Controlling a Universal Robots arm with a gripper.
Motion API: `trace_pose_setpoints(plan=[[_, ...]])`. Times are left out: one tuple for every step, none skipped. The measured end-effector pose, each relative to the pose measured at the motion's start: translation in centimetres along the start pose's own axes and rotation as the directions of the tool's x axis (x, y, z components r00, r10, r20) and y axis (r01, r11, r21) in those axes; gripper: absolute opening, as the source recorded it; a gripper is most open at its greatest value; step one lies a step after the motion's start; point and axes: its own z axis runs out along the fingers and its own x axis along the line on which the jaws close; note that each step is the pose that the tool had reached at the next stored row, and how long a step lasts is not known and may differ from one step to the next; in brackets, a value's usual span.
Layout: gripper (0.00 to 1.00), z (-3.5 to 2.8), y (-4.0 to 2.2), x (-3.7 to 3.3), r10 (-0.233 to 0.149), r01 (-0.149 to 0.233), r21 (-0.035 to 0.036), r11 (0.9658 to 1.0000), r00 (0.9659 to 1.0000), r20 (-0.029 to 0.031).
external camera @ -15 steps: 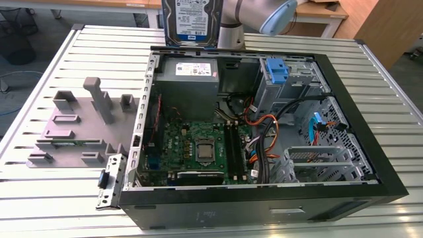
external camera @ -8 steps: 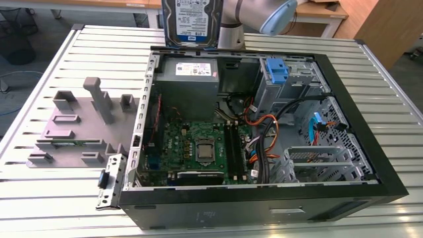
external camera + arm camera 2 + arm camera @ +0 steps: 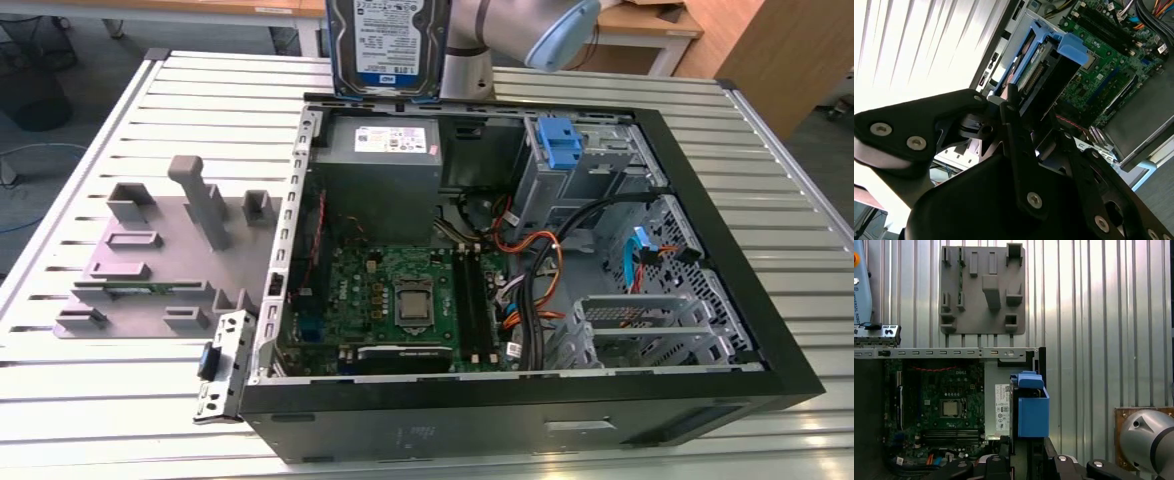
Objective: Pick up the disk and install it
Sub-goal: 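Pick up the disk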
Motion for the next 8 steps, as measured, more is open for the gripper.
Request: trace_pose_setpoints(plan=[[0.35,0.0,0.0,0.0,0.0,0.0,0.0,1.0,1.0,0.0001],[0.35,0.0,0.0,0.0,0.0,0.0,0.0,1.0,1.0,0.0001],[0.35,0.0,0.0,0.0,0.0,0.0,0.0,1.0,1.0,0.0],[0.35,0.0,0.0,0.0,0.0,0.0,0.0,1.0,1.0,0.0001],[0.35,0.0,0.0,0.0,0.0,0.0,0.0001,1.0,1.0,0.0001],[0.35,0.0,0.0,0.01,0.0,0.0,0.0,1.0,1.0,0.0],[0.35,0.0,0.0,0.01,0.0,0.0,0.0,1.0,1.0,0.0],[0.35,0.0,-0.03,0.01,0.0,0.0,0.0,1.0,1.0,0.0]])
